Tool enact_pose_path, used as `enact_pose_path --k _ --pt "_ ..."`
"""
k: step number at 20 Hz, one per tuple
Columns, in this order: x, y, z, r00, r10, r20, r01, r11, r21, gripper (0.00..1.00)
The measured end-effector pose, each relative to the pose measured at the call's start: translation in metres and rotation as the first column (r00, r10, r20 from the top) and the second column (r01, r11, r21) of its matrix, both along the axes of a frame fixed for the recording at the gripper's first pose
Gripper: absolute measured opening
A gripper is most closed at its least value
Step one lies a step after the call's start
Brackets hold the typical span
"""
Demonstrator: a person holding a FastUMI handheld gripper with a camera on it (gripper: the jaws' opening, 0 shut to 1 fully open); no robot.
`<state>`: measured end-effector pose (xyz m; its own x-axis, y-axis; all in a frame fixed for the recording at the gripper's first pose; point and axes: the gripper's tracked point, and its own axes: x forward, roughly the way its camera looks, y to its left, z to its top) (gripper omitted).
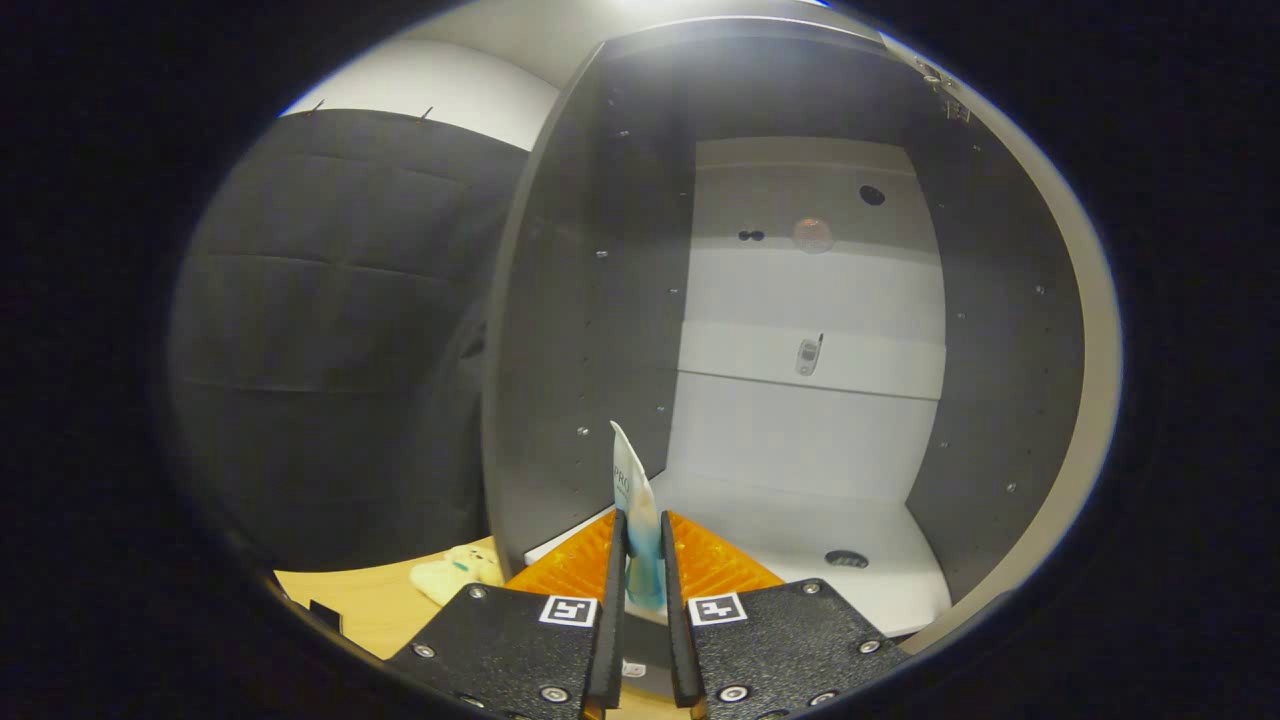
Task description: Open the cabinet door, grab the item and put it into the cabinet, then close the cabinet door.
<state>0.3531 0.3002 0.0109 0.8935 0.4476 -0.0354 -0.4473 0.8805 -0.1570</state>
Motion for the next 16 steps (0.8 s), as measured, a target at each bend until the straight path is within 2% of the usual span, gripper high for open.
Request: enact_pose_path --k 3,9,16 --pt "0.045 -0.01 0.013 0.998 -0.069 0.001 0.069 0.997 0.021 0.19" --pt "0.111 -0.039 0.0 0.981 -0.18 -0.072 0.185 0.981 0.065 0.19" --pt "0.123 -0.042 -0.013 0.974 -0.196 -0.109 0.203 0.978 0.054 0.19"
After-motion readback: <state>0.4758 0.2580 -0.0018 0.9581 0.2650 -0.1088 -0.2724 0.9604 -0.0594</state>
